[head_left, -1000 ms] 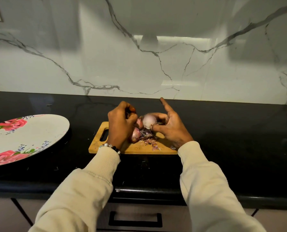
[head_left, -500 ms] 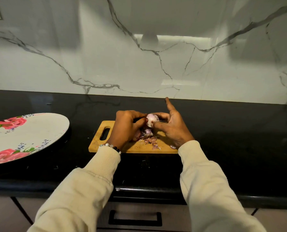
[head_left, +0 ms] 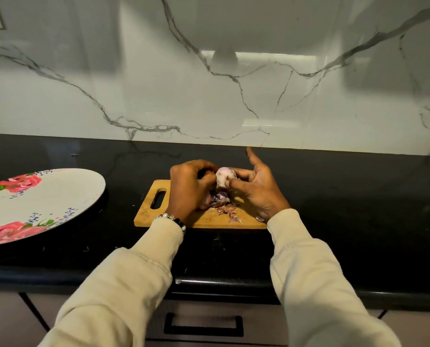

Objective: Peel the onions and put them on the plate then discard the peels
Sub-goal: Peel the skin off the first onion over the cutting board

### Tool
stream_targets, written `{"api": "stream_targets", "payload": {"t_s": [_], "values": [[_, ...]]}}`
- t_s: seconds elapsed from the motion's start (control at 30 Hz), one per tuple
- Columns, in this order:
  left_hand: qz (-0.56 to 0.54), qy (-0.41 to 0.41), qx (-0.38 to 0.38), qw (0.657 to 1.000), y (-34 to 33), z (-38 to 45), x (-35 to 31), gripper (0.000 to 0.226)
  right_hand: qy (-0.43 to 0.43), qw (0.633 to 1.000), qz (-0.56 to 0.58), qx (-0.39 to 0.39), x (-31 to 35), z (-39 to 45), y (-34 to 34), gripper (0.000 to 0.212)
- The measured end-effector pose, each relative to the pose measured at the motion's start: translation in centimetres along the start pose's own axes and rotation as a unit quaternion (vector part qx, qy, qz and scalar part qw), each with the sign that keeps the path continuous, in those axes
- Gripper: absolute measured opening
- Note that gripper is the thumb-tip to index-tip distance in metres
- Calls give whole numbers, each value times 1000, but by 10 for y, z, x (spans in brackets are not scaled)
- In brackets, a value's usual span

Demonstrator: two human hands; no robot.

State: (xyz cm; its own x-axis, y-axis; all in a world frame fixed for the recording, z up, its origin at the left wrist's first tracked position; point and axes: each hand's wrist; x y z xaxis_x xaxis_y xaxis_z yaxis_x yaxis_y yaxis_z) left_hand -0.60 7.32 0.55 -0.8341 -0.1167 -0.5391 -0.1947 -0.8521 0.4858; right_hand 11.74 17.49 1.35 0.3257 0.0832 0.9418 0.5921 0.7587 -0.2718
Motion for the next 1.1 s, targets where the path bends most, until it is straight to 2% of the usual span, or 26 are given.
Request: {"api": "stream_targets", "payload": {"t_s": [0.2,0.37,0.53,0.8,1.1], "values": [[-74,67,20,995,0,1,0,22,9,997,66,-26,0,5,4,98],[-88,23,78,993,2,-1,-4,23,17,998,61,-21,1,3,5,98],[-95,33,108,989,4,0,-1,25,23,999,22,-3,2,0,4,102],[-56,15,98,993,7,-1,-2,20,12,1000,-6,16,3,-3,4,105],[-48,16,124,991,11,-1,-3,19,8,999,-41,11,1,1,9,104]]}}
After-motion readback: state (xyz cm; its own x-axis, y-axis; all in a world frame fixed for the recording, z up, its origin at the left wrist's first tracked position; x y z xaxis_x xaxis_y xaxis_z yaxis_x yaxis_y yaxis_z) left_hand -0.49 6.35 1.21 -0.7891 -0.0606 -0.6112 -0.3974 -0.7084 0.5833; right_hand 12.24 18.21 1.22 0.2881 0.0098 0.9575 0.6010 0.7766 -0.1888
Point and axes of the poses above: each hand's wrist, its own z-axis towards the middle knuckle, its own y-axis out of the back of the hand, x = y × z, and after that the axes turned 12 degrees about z, right-handed
